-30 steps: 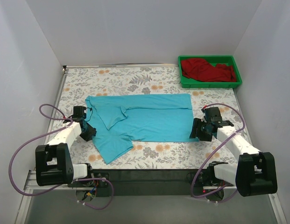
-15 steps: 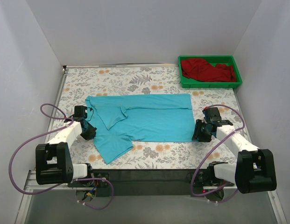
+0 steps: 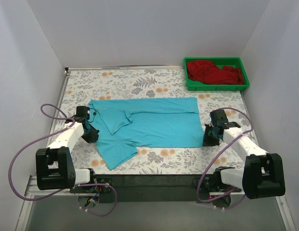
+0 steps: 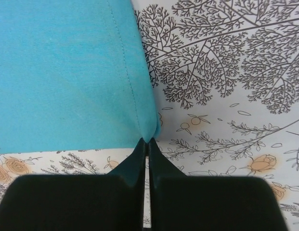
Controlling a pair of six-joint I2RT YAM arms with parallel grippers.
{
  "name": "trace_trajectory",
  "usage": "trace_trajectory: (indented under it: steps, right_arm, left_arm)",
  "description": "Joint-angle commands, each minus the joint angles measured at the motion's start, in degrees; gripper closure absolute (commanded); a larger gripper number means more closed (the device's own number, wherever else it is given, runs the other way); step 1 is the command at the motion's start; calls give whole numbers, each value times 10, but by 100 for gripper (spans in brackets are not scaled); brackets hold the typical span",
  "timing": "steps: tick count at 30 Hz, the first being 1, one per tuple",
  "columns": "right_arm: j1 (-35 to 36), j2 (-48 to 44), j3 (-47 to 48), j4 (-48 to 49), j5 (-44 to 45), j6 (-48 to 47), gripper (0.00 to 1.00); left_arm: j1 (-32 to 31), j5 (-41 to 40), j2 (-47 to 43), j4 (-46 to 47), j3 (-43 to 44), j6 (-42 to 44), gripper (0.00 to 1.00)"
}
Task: Fold and stack the t-shirts
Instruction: Fold the tshirt
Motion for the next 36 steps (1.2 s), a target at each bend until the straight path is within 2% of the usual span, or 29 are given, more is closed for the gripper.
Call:
trace_trajectory:
  steps: [1, 12, 21, 36]
  right_arm:
    - [-2, 4, 59, -35, 30, -19, 99]
    - [-10, 103, 210, -68, 34, -54, 99]
    - [-16, 212, 313, -70, 18, -63, 99]
    - [-15, 304, 384, -68, 12, -72, 99]
  left_arm:
    - [0, -12, 2, -34, 46, 0, 100]
    - [22, -25, 51, -76, 167, 41, 100]
    - [34, -1, 139, -77, 237, 44, 100]
    - [56, 13, 185, -57, 250, 37, 100]
